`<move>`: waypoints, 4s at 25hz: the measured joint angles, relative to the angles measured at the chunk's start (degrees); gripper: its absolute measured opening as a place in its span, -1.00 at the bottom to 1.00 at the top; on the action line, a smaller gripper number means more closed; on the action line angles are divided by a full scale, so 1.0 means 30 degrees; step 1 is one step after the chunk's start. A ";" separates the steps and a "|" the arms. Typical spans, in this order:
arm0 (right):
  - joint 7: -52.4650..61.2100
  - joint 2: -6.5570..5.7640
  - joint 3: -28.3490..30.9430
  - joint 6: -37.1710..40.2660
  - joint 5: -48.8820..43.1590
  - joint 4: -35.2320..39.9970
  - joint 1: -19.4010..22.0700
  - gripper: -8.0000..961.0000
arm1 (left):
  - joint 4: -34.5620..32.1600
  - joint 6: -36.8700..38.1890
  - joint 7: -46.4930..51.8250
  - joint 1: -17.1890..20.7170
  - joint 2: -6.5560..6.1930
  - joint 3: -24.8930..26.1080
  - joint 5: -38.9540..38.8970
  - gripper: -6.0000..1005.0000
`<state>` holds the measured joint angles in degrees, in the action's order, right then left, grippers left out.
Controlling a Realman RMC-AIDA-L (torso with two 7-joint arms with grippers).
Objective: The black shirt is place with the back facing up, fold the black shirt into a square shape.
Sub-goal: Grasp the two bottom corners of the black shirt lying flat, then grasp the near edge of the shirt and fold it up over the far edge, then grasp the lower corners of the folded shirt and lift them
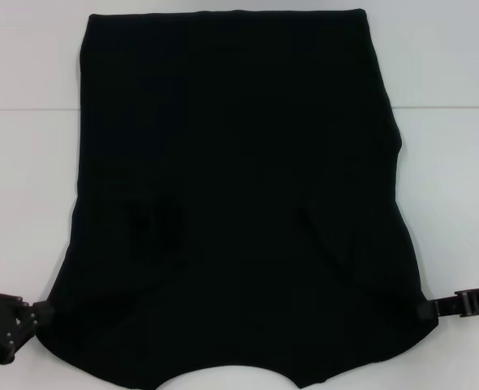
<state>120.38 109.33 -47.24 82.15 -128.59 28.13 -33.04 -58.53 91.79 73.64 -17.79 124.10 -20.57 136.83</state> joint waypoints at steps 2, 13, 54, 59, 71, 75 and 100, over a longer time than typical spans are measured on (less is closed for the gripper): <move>-0.0169 -0.0011 0.0066 0.0108 0.0004 0.0001 0.0048 -0.61 | 0.0000 -0.0003 0.0033 -0.0009 0.0000 0.0002 -0.0017 -0.96; -0.2476 -0.0314 0.2282 0.2564 0.0022 0.0238 0.1643 -0.87 | -0.0144 0.2001 0.0484 0.0145 -0.0020 0.1213 -0.0076 -0.96; -0.4467 -0.0296 0.6760 -0.1478 -0.0446 -0.0077 -0.2554 -0.87 | 0.5600 -0.2816 0.6406 -0.8139 -0.2711 0.2482 0.0036 -0.96; -0.4409 -0.0101 0.6680 -0.5888 -0.0422 -0.1543 -0.4309 -0.87 | 0.6721 -0.7158 0.7192 -0.9325 -0.2741 0.1673 0.0027 -0.96; -0.3837 0.0347 0.5611 -1.2478 -0.0378 -0.2479 -0.7109 -0.87 | 0.8110 -1.2541 0.7304 -1.1040 -0.2883 0.0774 -0.0060 -0.96; -0.3513 0.0361 0.5608 -1.3392 -0.0322 -0.2581 -0.7164 -0.87 | 0.8579 -1.3441 0.7186 -1.1282 -0.2947 0.0701 -0.0060 -0.96; -0.3801 0.2364 0.5370 -1.4720 0.1309 -0.0275 -0.5106 -0.29 | 0.9070 -1.7579 0.7388 -1.0605 -0.1717 -0.2612 0.0088 -0.40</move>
<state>108.97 116.42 -31.13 37.99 -124.66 27.30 -48.35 -31.32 39.06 95.81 -49.61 118.95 -28.41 137.09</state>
